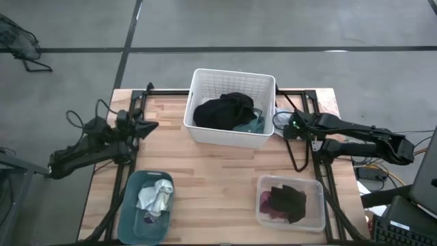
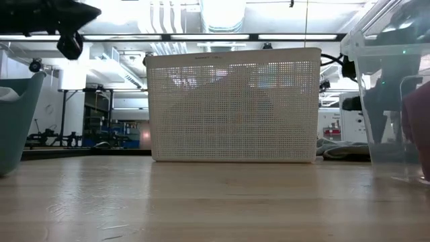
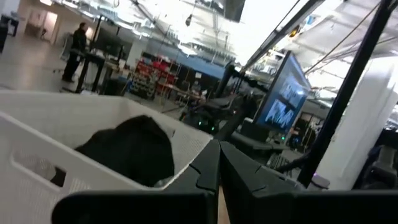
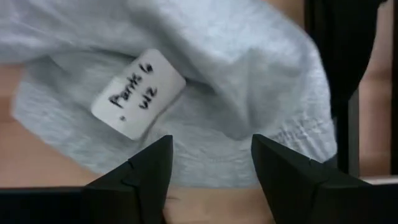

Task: Pick & Place Cloths
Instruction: Put the gray underwear into the transparent bin

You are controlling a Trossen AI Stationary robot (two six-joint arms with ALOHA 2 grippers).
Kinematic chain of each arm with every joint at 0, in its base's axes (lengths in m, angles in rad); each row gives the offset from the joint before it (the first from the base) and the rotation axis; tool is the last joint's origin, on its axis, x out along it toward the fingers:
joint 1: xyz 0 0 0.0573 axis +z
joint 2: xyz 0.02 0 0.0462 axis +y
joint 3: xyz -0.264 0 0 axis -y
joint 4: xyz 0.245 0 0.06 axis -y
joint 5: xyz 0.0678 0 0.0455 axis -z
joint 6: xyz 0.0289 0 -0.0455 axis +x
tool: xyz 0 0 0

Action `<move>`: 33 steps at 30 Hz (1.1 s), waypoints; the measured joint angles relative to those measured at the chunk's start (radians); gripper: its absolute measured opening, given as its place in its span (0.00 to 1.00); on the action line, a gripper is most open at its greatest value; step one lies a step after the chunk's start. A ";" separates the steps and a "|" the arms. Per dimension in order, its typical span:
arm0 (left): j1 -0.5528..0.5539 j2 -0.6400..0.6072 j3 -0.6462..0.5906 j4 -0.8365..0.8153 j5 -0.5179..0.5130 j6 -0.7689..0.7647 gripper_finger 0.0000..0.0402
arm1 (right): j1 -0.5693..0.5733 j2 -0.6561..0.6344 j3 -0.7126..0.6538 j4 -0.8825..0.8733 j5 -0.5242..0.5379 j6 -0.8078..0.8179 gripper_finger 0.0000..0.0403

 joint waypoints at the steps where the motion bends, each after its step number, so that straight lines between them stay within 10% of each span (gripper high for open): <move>1: 0.000 0.000 -0.011 0.000 0.000 -0.001 0.03 | -0.002 0.011 0.000 0.005 -0.012 0.000 0.54; 33: 0.000 0.038 -0.295 0.085 -0.036 -0.001 0.03 | 0.073 0.079 -0.010 0.257 -0.117 -0.281 0.67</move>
